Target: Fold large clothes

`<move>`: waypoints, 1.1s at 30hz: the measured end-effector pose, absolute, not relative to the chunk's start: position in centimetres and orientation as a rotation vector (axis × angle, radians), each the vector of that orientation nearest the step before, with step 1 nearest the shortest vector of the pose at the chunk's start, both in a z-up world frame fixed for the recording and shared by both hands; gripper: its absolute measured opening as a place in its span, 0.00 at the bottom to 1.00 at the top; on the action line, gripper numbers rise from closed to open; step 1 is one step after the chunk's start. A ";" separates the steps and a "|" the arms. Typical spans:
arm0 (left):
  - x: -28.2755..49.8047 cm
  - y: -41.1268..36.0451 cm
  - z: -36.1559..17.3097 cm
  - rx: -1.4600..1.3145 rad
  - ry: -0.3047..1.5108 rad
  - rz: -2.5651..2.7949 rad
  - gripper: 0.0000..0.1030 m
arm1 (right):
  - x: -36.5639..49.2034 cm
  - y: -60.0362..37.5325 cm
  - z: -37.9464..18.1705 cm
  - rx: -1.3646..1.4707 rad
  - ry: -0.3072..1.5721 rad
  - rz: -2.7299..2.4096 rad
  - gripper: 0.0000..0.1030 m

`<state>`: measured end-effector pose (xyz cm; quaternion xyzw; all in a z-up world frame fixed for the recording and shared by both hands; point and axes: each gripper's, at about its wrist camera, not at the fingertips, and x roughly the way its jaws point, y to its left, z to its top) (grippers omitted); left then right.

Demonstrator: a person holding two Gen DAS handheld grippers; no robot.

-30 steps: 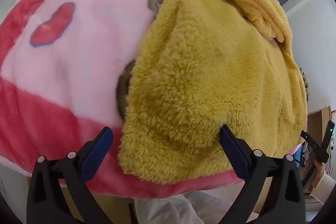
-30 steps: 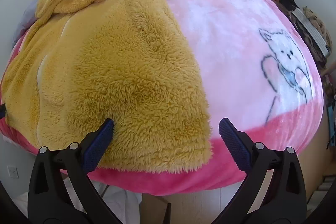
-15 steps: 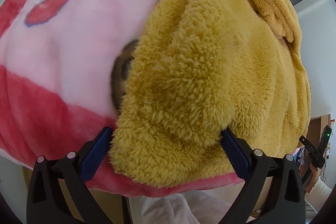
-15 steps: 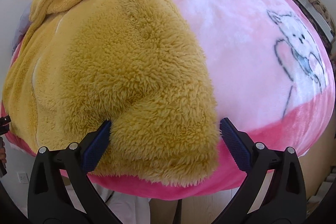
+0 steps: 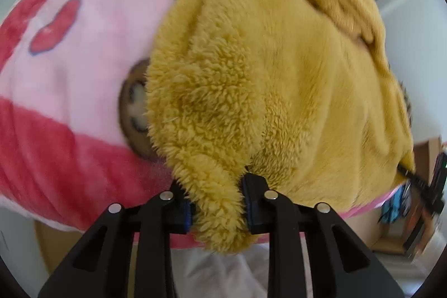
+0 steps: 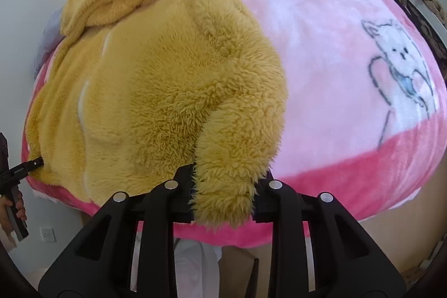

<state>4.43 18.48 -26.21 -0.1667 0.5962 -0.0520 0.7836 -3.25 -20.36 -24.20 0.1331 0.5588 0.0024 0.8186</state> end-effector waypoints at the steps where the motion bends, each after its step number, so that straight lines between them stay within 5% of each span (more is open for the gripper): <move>1: 4.4 18.5 -25.7 -0.368 1.275 -0.110 0.23 | -3.2 -20.2 -23.6 0.286 1.182 0.005 0.21; 20: 16.7 21.7 -6.7 -0.433 0.897 -0.083 0.22 | 9.8 -16.5 -0.7 0.062 0.820 -0.057 0.18; 33: 34.8 22.3 -4.2 -0.433 0.803 -0.022 0.22 | 27.0 -16.3 1.1 -0.003 0.763 -0.090 0.18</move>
